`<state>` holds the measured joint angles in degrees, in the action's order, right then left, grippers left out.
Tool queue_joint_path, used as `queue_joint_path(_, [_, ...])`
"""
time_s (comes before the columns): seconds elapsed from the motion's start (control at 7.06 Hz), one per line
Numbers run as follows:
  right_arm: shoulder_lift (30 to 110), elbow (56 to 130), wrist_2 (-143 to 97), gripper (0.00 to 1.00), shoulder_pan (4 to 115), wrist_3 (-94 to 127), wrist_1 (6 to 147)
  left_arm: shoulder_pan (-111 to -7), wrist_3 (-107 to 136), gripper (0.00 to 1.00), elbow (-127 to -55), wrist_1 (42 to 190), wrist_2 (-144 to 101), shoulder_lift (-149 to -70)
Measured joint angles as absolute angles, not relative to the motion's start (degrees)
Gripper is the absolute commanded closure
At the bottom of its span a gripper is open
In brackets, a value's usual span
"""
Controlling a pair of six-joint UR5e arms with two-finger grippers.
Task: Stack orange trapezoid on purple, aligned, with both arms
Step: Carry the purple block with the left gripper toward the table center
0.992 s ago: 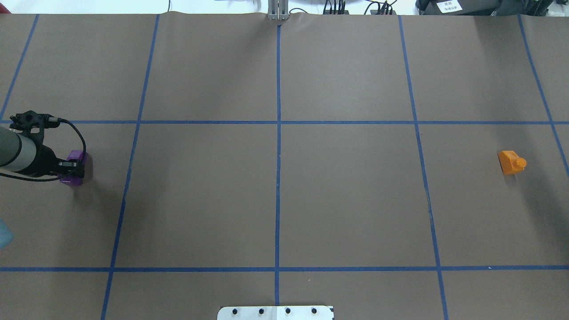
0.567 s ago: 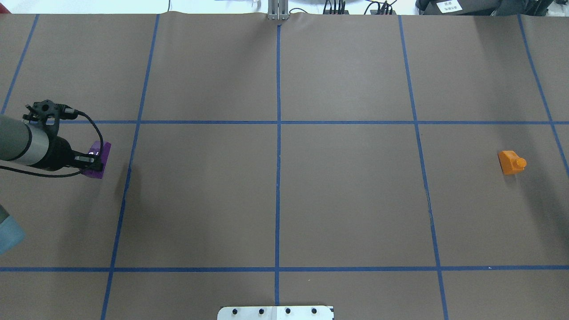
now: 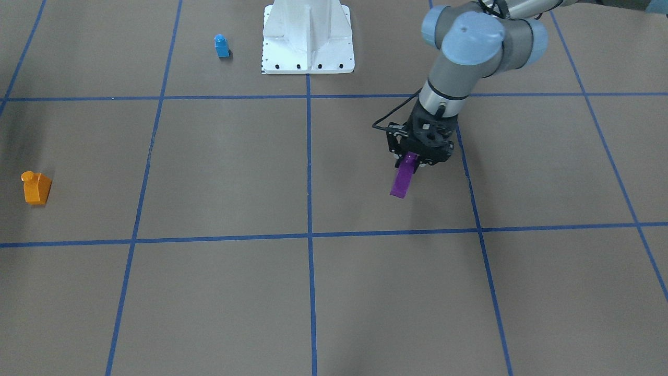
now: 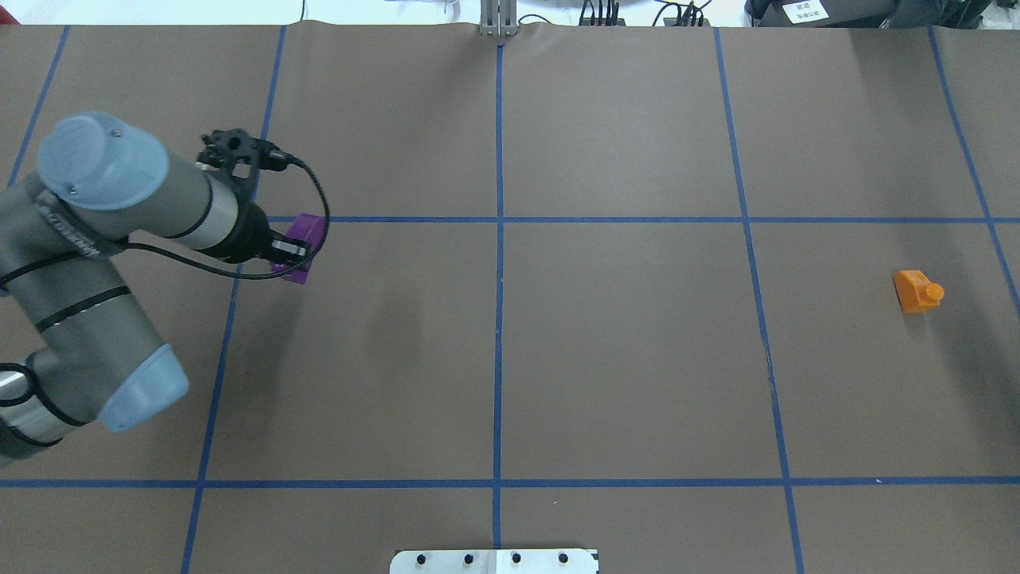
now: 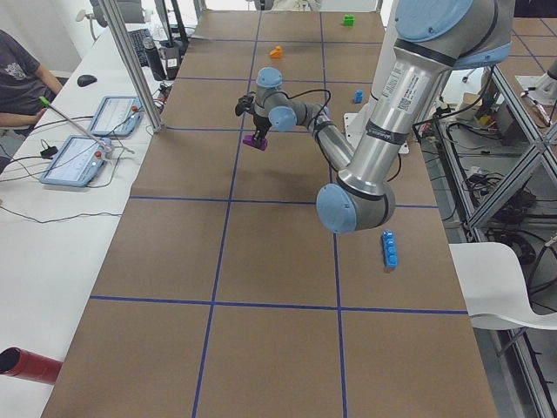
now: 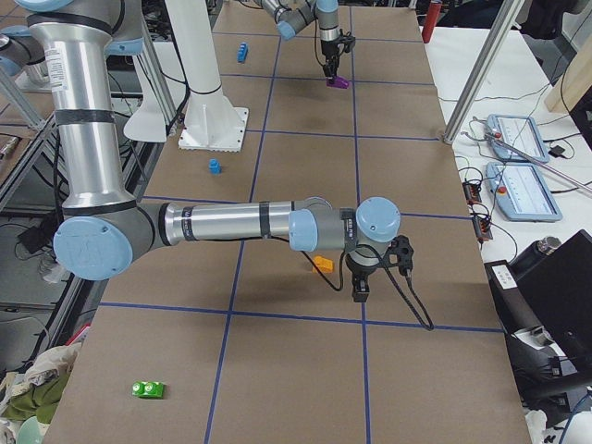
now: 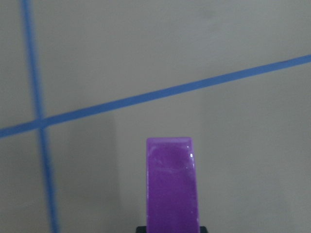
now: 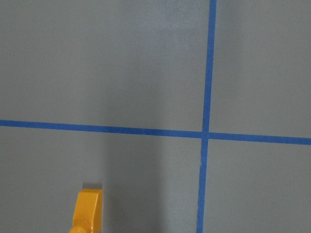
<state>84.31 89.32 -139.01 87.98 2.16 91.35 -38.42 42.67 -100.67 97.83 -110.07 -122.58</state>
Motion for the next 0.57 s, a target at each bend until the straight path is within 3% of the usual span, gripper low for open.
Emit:
queue_joint_path(0.28, [84.5, 88.3, -139.0, 0.00, 88.0, 2.2, 91.3, -35.5, 39.9, 1.00, -88.7, 96.4, -108.1, -136.6])
queue_joint_path(0.57, [84.5, 87.6, -139.0, 0.00, 88.0, 2.2, 91.3, -34.1, 34.2, 1.00, -78.6, 98.4, -106.8, -143.9])
